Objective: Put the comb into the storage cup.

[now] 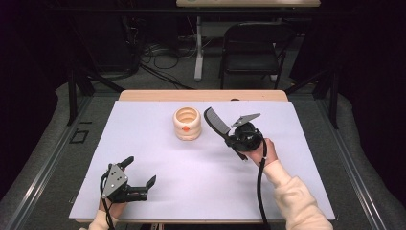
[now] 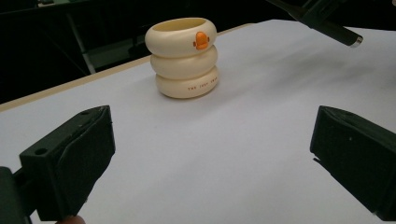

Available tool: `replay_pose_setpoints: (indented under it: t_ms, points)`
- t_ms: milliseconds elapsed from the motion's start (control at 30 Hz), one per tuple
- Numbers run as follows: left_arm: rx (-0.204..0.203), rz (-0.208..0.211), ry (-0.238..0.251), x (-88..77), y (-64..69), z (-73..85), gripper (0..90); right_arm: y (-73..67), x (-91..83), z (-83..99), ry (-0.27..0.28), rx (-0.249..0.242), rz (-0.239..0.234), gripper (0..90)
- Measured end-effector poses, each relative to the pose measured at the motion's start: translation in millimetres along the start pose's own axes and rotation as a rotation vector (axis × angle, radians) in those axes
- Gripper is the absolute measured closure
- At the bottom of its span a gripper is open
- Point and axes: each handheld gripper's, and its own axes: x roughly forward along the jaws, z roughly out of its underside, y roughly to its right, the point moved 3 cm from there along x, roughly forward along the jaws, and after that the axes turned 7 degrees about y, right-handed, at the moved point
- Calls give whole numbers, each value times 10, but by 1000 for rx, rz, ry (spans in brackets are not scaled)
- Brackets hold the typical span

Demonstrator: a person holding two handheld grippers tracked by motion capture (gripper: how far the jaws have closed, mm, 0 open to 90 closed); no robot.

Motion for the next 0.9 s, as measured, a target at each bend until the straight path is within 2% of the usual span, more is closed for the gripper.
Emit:
replay_pose_setpoints:
  t_ms: [400, 900]
  points:
    - [5, 8, -9, 17, 5, 5, 0, 0, -17, -29, 59, -3, 12, 725]
    - [6, 16, -12, 42, 12, 7, 0, -46, -27, -93, 117, -31, 16, 725]
